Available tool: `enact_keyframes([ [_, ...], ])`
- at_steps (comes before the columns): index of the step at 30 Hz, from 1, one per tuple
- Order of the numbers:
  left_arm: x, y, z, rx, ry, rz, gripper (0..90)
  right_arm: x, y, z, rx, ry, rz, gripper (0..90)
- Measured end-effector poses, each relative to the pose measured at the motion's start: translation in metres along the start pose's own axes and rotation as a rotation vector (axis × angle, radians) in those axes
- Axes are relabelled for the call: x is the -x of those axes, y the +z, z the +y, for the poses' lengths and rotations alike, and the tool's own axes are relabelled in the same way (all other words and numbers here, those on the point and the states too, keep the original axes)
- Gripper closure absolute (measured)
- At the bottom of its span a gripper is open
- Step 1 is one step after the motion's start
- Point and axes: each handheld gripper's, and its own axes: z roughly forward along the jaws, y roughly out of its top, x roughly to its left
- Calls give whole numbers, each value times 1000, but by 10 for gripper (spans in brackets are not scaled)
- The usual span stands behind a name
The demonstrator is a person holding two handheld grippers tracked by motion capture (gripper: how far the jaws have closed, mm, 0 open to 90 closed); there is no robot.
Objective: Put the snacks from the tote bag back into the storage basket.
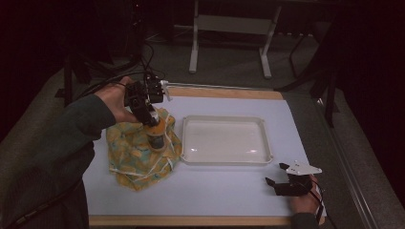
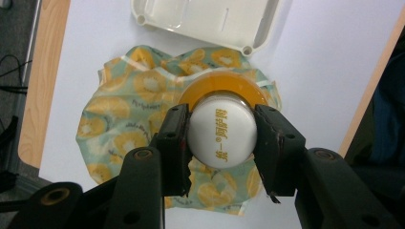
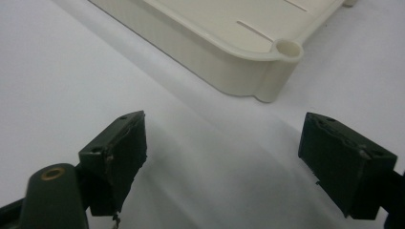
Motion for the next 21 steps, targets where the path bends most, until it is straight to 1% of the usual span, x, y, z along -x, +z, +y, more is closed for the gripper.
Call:
enact_keyframes([
  [4, 1, 1, 5, 8, 9, -1, 592, 0, 0, 0, 1, 4, 1, 163],
  [6, 2, 2, 10, 13, 24, -1, 591, 0, 0, 0, 1, 4, 2, 163],
  [11, 3, 4, 16, 21, 29, -6, 592, 0, 0, 0, 1, 3, 1, 163],
  [12, 3, 5, 18, 24, 38, -6, 591, 0, 0, 0, 1, 2, 1, 163],
  [16, 4, 6, 24, 27, 48, -10, 592, 0, 0, 0, 1, 2, 1, 162],
  [21, 5, 7, 28, 29, 50, -11, 591, 0, 0, 0, 0, 1, 2, 162],
])
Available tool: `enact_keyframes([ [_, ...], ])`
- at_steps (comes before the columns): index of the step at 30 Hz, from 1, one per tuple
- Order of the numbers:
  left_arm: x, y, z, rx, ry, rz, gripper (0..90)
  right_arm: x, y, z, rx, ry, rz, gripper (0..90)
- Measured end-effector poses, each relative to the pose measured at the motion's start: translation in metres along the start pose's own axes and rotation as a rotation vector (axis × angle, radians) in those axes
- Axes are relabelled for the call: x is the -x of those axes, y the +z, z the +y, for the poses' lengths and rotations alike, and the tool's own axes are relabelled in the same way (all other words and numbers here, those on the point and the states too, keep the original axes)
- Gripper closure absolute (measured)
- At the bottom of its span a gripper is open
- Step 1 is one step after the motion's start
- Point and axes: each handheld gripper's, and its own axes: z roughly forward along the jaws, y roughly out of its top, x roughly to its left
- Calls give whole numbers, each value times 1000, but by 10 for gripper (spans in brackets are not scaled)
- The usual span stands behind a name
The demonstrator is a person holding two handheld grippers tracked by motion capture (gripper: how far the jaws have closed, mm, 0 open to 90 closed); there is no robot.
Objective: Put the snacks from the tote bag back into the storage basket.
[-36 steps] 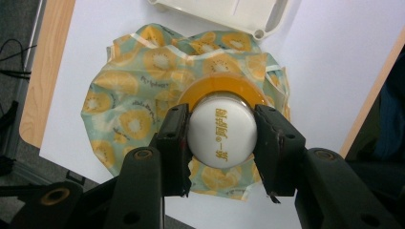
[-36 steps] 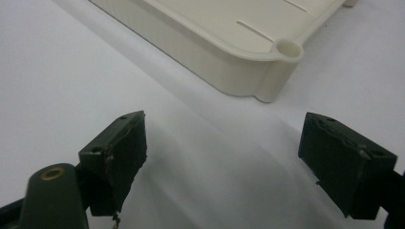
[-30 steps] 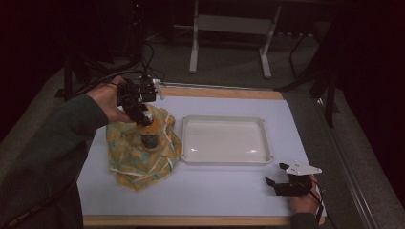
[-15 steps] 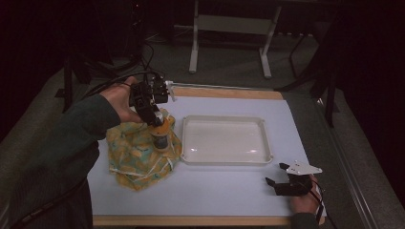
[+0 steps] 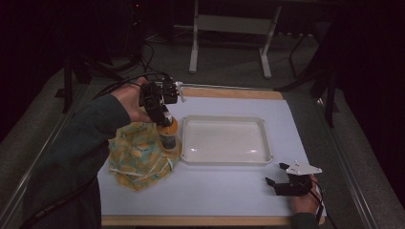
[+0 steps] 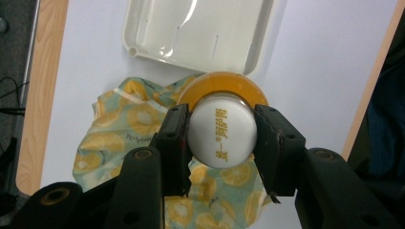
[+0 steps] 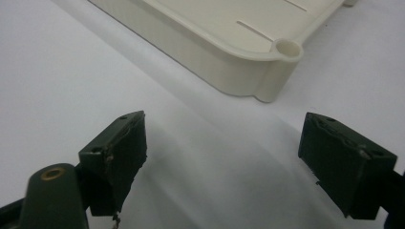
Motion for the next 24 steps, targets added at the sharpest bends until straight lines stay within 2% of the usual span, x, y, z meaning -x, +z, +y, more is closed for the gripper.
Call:
enact_keyframes([
  [14, 0, 6, 13, -13, 13, -5, 591, -1, 1, 0, -10, -3, -2, 162],
  [24, -1, 12, 23, -1, 19, -12, 591, -1, 1, 0, -9, -2, -1, 162],
])
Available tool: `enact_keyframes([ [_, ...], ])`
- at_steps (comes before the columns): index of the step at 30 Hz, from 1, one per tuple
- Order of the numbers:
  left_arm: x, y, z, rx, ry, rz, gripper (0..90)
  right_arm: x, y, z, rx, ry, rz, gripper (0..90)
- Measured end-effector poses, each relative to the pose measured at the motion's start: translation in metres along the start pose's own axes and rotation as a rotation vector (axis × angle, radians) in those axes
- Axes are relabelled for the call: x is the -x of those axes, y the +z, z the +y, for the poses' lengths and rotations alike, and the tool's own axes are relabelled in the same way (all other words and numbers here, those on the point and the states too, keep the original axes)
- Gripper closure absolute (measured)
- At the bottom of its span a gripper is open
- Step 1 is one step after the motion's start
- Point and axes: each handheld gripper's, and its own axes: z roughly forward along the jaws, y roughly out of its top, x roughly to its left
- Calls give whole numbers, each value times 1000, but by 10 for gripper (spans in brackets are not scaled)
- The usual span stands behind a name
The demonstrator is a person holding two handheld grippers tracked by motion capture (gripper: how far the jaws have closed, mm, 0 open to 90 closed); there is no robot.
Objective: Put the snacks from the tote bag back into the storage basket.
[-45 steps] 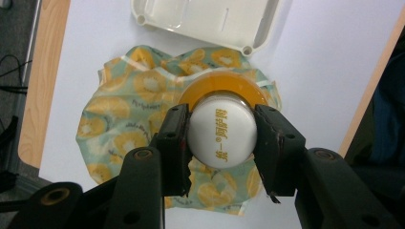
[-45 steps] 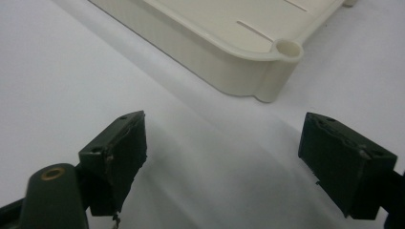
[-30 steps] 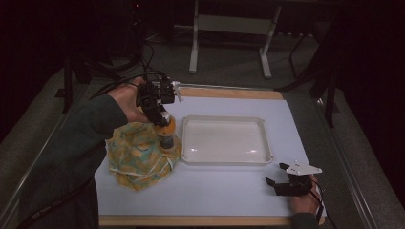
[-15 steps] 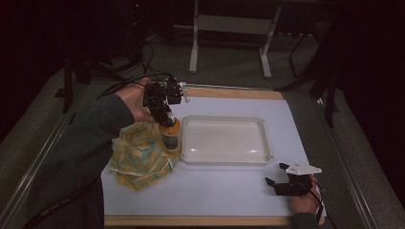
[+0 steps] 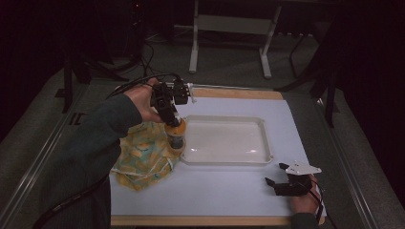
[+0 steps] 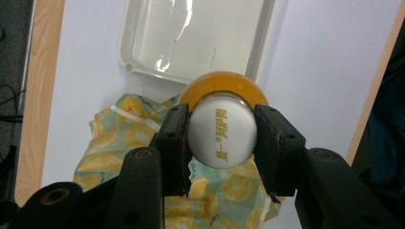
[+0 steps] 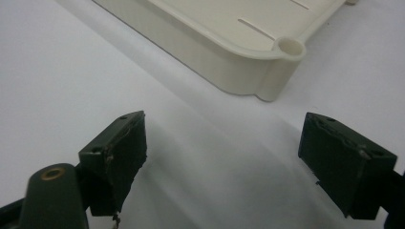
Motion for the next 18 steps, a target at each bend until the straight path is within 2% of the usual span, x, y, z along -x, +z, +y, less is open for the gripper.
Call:
enact_keyframes([
  [18, -1, 8, 18, 2, 17, -2, 591, 1, -1, 0, 10, 2, 3, 162],
])
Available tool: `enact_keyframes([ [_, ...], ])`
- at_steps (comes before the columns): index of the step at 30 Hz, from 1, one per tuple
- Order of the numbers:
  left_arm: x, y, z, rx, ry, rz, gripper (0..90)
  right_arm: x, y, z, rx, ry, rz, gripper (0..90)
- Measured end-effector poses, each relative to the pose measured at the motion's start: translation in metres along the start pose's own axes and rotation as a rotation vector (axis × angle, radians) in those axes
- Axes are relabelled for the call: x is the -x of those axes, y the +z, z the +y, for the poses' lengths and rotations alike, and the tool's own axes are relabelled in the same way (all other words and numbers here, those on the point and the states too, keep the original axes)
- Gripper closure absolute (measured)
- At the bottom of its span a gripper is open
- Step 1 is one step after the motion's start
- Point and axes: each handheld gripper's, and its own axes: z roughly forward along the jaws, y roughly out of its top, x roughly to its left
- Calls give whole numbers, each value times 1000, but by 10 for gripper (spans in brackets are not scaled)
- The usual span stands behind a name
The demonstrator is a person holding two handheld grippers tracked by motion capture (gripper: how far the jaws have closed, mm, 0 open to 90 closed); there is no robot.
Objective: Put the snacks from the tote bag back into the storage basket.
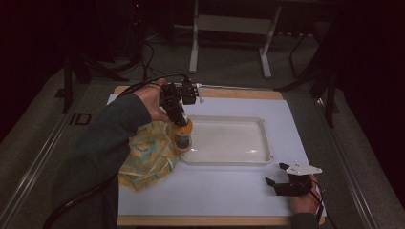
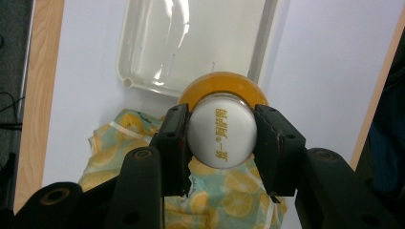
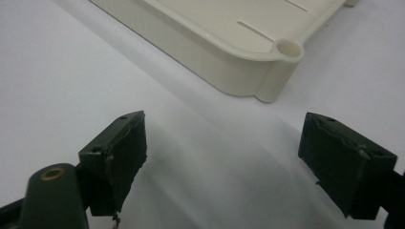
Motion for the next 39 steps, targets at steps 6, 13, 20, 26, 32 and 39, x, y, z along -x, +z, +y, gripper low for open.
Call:
enact_keyframes([
  [6, -1, 5, 5, -11, 0, -3, 591, 0, 0, 0, 0, -1, 0, 162],
  [13, -1, 15, 16, -25, 2, -11, 591, 0, 0, 0, 8, 0, 0, 162],
  [20, -1, 17, 22, -15, 6, -16, 591, 0, 0, 0, 9, 0, 0, 162],
  [26, -1, 19, 25, -12, 13, -14, 591, 0, 0, 0, 8, -1, 0, 162],
  [32, -2, 24, 26, -9, 9, -14, 591, 0, 0, 0, 9, -1, 0, 162],
  [39, -3, 31, 26, -11, 8, -26, 591, 0, 0, 0, 9, -2, 0, 162],
])
